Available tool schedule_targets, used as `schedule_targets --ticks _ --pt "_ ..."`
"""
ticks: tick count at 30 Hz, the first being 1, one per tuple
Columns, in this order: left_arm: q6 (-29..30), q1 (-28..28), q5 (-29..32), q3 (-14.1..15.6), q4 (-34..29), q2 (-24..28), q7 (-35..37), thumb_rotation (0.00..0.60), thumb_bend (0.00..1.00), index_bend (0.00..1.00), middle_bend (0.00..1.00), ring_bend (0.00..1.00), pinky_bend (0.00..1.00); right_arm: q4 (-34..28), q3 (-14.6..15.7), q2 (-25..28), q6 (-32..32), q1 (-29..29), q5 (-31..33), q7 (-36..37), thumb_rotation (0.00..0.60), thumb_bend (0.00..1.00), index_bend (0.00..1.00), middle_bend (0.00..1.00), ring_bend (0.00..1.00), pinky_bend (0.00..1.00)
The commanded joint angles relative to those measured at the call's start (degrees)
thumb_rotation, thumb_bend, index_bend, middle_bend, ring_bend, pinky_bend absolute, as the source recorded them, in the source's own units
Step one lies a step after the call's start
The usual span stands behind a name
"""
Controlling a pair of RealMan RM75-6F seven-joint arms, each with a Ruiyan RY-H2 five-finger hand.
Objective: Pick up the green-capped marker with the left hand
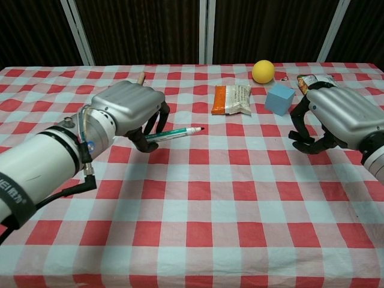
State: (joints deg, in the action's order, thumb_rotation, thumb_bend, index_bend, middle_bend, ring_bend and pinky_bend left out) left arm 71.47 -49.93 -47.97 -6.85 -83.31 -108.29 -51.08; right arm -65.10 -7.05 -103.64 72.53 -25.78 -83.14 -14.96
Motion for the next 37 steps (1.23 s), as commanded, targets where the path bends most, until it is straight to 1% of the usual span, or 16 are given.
schedule_targets --ticks 1,2,3,5,6,8,12,15,17,20,21,24,26,29,33,37 --pt "-1.1 1.8 -3.7 1.9 2.8 0.2 3.9 0.600 0.21 0.49 0.56 0.73 0.81 1.0 0.7 -0.3 -2.2 -0.1 0.7 1.8 0.600 0.09 0.66 0.59 0.26 0.08" --pt "-1.2 2.1 -4.4 2.1 3.1 0.3 4.5 0.600 0.19 0.46 0.55 0.72 0.81 0.9 0.8 -0.2 -2.6 -0.2 0.9 2.1 0.600 0.05 0.58 0.54 0.22 0.05" --pt "-1.2 2.4 -5.4 2.2 3.4 0.4 5.1 0.600 0.17 0.45 0.54 0.71 0.80 0.9 0.8 -0.1 -3.0 -0.2 1.0 2.4 0.600 0.03 0.52 0.49 0.19 0.03" --pt "-0.7 2.9 -6.7 2.2 3.6 0.6 5.9 0.600 0.14 0.39 0.50 0.66 0.77 0.7 0.7 0.1 -2.9 -0.2 1.0 2.6 0.600 0.00 0.35 0.35 0.08 0.00" --pt "-0.3 3.2 -7.2 2.0 3.4 0.7 6.2 0.600 0.13 0.37 0.48 0.64 0.75 0.4 0.6 0.3 -2.8 -0.2 1.0 2.8 0.600 0.00 0.31 0.31 0.05 0.00" --pt "0.2 3.8 -7.3 1.3 2.3 1.1 6.4 0.600 0.12 0.36 0.45 0.60 0.72 -0.3 0.6 0.7 -2.4 -0.1 0.8 3.0 0.600 0.00 0.27 0.27 0.02 0.00" --pt "2.9 5.4 -7.2 0.1 -2.2 3.0 5.1 0.600 0.11 0.34 0.41 0.52 0.66 -2.4 0.8 2.2 -0.6 0.9 0.3 3.1 0.600 0.00 0.25 0.26 0.01 0.00" --pt "7.0 7.6 -9.0 0.5 -5.7 4.9 4.6 0.600 0.11 0.34 0.40 0.46 0.59 -4.5 1.5 3.9 1.9 2.3 -0.6 3.8 0.600 0.00 0.25 0.26 0.01 0.00" --pt "10.2 9.7 -10.9 1.5 -7.9 6.3 5.3 0.600 0.11 0.34 0.39 0.42 0.55 -5.8 2.2 5.2 4.0 3.8 -1.5 4.5 0.600 0.00 0.25 0.26 0.02 0.00" --pt "15.6 14.3 -14.7 4.4 -10.6 9.0 8.5 0.600 0.10 0.33 0.36 0.33 0.46 -7.7 4.1 7.5 9.0 6.9 -3.5 5.9 0.600 0.00 0.25 0.26 0.01 0.00" --pt "17.6 16.3 -16.4 5.9 -10.9 10.1 10.3 0.600 0.09 0.33 0.34 0.30 0.42 -8.0 5.0 8.3 11.3 8.5 -4.3 6.4 0.600 0.00 0.25 0.25 0.01 0.00" --pt "22.1 21.7 -20.5 9.9 -9.7 12.5 16.0 0.600 0.09 0.30 0.29 0.21 0.31 -8.2 7.6 9.9 16.0 12.6 -5.7 7.5 0.600 0.00 0.23 0.23 0.01 0.00" --pt "24.5 24.9 -22.6 12.0 -8.5 13.4 20.0 0.600 0.09 0.30 0.28 0.20 0.28 -7.9 9.2 10.6 18.3 15.0 -6.4 8.4 0.600 0.00 0.21 0.20 0.00 0.00" --pt "28.1 30.3 -25.3 14.9 -5.7 14.1 25.1 0.600 0.09 0.30 0.28 0.20 0.26 -6.8 11.2 11.0 21.2 18.7 -7.0 9.3 0.600 0.00 0.18 0.15 0.00 0.00" --pt "31.4 35.6 -27.2 16.4 -2.8 13.7 28.4 0.600 0.09 0.29 0.28 0.20 0.26 -6.1 12.2 10.7 22.9 21.3 -7.3 9.6 0.600 0.00 0.16 0.13 0.00 0.00" --pt "33.1 39.2 -28.6 16.3 -1.2 13.4 31.0 0.600 0.09 0.29 0.28 0.20 0.25 -5.6 12.2 10.4 23.0 22.1 -8.2 9.9 0.600 0.00 0.15 0.13 0.00 0.00"
